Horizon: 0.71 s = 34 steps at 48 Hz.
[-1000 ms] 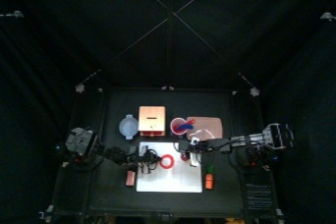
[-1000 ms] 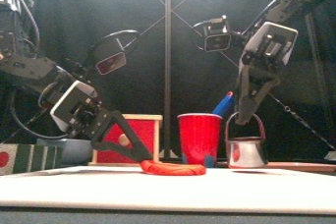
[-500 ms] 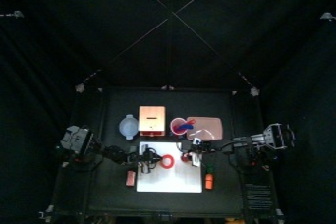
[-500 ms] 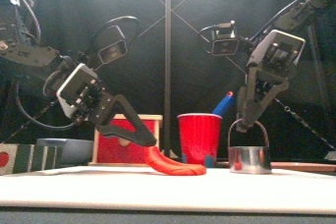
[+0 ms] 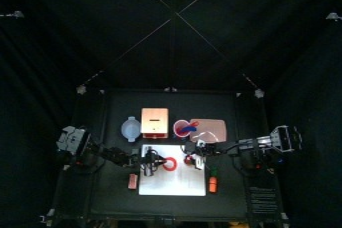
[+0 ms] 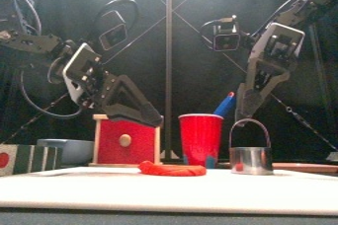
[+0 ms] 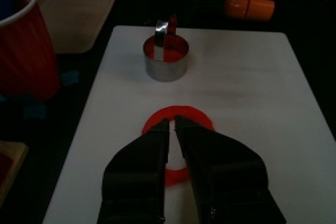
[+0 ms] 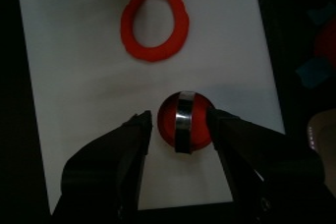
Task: Get the cutter from the drawer then cut the dough then place the extra dough in the bowl
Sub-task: Place the extra dough in the bowl
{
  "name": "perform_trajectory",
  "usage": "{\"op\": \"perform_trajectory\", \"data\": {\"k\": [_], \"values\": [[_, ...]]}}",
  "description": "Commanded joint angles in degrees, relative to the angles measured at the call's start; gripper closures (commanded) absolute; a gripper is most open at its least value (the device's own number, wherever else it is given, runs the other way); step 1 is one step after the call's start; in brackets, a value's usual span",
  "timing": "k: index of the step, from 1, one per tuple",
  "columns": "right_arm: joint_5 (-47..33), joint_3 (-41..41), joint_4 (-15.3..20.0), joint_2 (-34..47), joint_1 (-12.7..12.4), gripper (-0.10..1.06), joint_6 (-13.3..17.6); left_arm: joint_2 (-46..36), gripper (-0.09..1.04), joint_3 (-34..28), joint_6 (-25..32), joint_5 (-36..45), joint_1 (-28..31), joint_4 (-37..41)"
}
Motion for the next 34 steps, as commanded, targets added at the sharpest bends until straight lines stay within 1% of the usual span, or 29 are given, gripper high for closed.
{"op": "perform_trajectory", "data": {"k": [1,7,17,22,34], "values": [[-2.0,-1.7,-0.2,-2.1,-0.1,0.14,-0.2,1.5,0.36,-1.3,1.2,0.5,2.5,1.8],[-5.1,-1.7,0.4,-2.4,-0.1,0.14,-0.1,4.0,0.32,-4.0,5.7,4.0,4.7,2.7],[-9.9,-0.9,1.2,-2.4,0.3,0.14,-0.1,5.2,0.19,-8.7,12.2,11.6,5.6,2.6],[-10.8,-0.6,1.6,-2.4,0.4,0.13,-0.1,5.5,0.16,-9.8,13.2,14.1,6.2,2.5],[-11.8,0.2,1.7,-2.4,0.4,0.13,-0.1,6.1,0.16,-10.3,13.0,16.6,7.2,2.1]]}}
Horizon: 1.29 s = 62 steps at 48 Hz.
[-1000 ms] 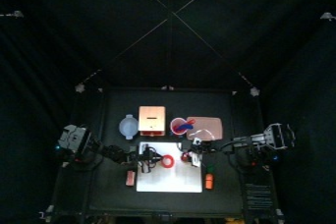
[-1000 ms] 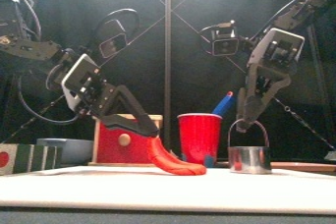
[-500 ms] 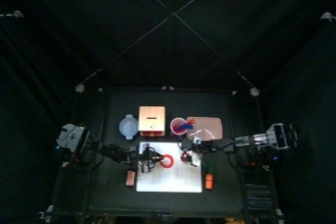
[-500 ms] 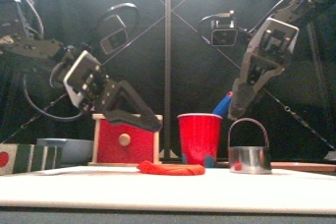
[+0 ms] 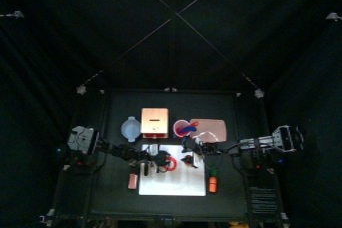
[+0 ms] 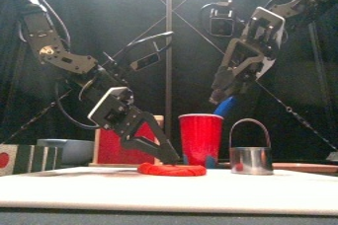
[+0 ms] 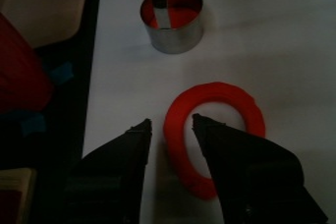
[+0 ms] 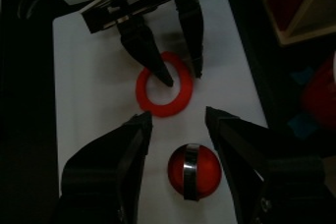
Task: Get the cutter from the drawer then cut the dough then place the extra dough in the bowl
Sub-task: Place the extra dough in the bowl
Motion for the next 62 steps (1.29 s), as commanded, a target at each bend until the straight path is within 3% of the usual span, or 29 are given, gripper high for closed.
{"op": "perform_trajectory", "data": {"k": [1,32,47,62], "values": [[-1.1,-0.3,0.1,-1.7,0.1,0.13,-0.1,-0.1,0.16,-1.1,-0.2,0.3,0.9,-0.4],[-2.4,0.3,1.2,-1.6,-0.3,0.13,-0.1,1.1,0.22,-3.8,-0.2,11.1,1.0,-2.0],[-2.4,0.4,1.6,-1.6,-0.4,0.13,-0.1,1.0,0.37,-3.6,-0.2,11.5,0.9,-1.9],[-2.4,0.4,1.6,-1.7,-0.4,0.13,-0.1,-3.2,0.37,-3.9,-0.1,8.8,1.1,-1.1]]}}
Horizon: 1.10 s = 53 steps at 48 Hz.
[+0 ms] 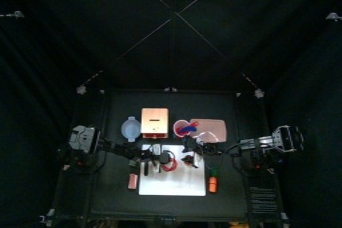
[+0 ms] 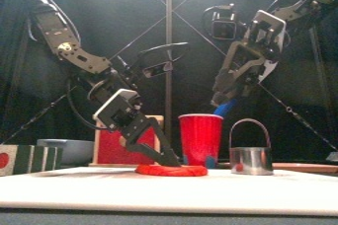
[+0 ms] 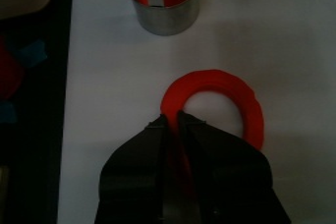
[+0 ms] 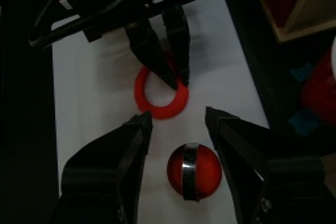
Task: Get the cutter from the drawer then cut the dough then place the extra dough in the bowl
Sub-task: Place the extra dough in the bowl
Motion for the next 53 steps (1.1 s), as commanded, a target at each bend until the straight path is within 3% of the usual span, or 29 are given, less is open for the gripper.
{"op": "perform_trajectory", "data": {"k": [1,12,28,38,53], "values": [[-0.5,-0.4,0.0,-1.6,-0.2,0.13,0.0,-4.0,0.37,-0.4,0.1,-1.9,0.4,0.9],[-0.1,-0.4,-0.3,-2.4,-1.4,0.13,-0.1,-14.1,0.37,1.7,0.1,-6.2,3.0,0.4],[-0.5,-0.4,-1.7,-3.4,-5.0,0.13,-0.3,-30.5,0.37,5.2,1.1,-1.0,14.5,1.2],[-3.1,-0.4,-5.4,-3.5,-5.4,0.13,-0.4,-39.6,0.37,10.0,1.7,4.2,21.4,1.2],[-16.4,-0.8,-13.0,-3.4,-5.0,0.13,-0.4,-52.9,0.37,23.1,1.7,0.1,27.0,-2.5]]}}
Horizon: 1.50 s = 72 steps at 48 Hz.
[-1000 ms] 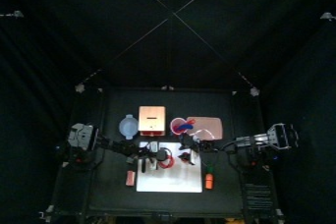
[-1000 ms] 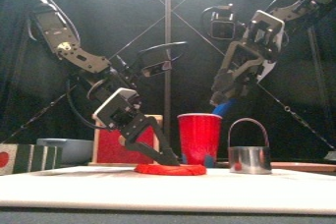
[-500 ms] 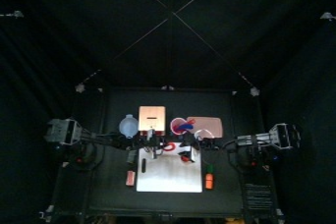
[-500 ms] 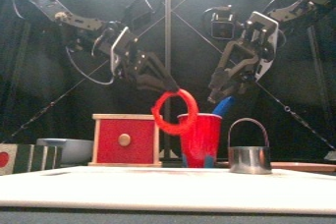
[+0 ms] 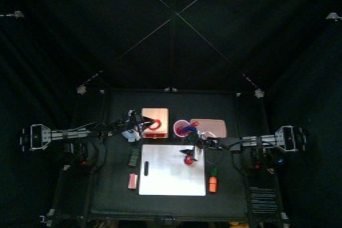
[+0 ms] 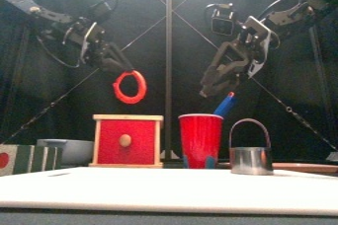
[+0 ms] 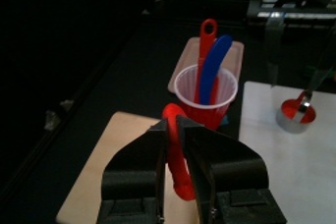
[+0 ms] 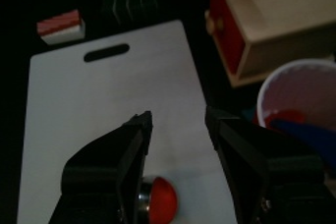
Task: Get the cutter from the drawer then cut the dough then place the extra dough in the bowl
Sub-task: Place the extra dough in the bowl
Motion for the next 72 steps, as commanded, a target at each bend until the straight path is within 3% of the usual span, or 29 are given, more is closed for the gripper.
{"op": "perform_trajectory", "data": {"k": [1,13,28,35,43,50,61,72], "values": [[-6.1,-0.9,-2.3,-1.3,0.2,0.13,-0.1,-5.3,0.37,3.8,0.1,-2.3,1.6,-1.9],[-16.0,-0.7,-4.8,-0.2,0.3,0.13,0.0,-12.9,0.37,10.2,0.1,-2.4,4.0,-6.3],[-16.7,-0.5,-3.7,1.0,0.4,0.13,0.1,-13.4,0.36,15.9,0.1,0.1,5.3,-8.9],[-16.7,-0.7,-3.6,1.1,0.3,0.13,0.1,-13.4,0.29,16.6,0.1,1.8,6.1,-8.8],[-16.7,-0.7,-3.7,1.3,0.3,0.13,0.1,-13.4,0.11,16.4,-0.2,1.1,7.6,-10.1],[-16.7,-0.7,-3.7,1.5,0.3,0.13,0.1,-13.4,0.02,16.9,-0.7,0.2,8.7,-16.3],[-16.7,-1.4,-3.6,3.1,0.2,0.13,0.2,-13.4,0.02,17.6,-0.9,2.1,8.8,-29.4],[-16.7,-2.3,-3.7,4.7,-0.1,0.13,0.1,-13.4,0.02,17.0,-0.9,5.6,7.7,-33.8]]}}
